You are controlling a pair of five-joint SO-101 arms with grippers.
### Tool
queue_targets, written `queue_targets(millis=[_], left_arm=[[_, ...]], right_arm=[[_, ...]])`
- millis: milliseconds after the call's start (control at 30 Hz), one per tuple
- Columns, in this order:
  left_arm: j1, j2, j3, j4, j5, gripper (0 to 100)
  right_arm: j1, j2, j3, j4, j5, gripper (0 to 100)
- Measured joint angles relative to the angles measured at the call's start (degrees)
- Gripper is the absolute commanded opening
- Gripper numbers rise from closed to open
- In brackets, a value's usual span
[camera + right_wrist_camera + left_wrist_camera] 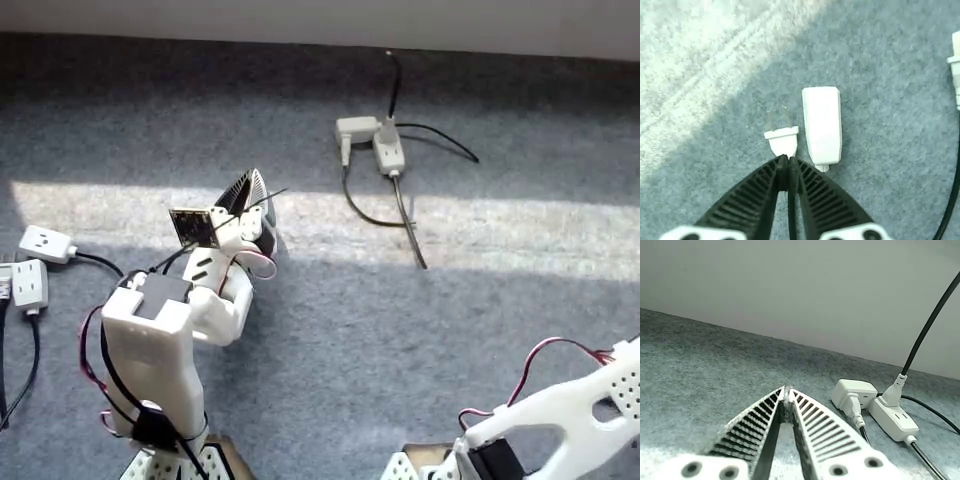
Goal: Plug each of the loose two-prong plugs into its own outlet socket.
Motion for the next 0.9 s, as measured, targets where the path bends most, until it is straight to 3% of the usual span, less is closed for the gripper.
queue_targets(millis=[167,400,900], left_arm=[[0.0,0.0,0.0,0.0,0.0,1],[0.0,0.0,0.0,0.0,0.0,1],[0.0,0.0,0.0,0.0,0.0,1]], right_arm=[[-1.4,-4.4,-0.3,0.0,-0.2,1.5],[-0.6,-0.7,-0.3,0.0,-0.7,22.2],[1.8,10.2,-0.3,-7.8,-1.2,19.6]])
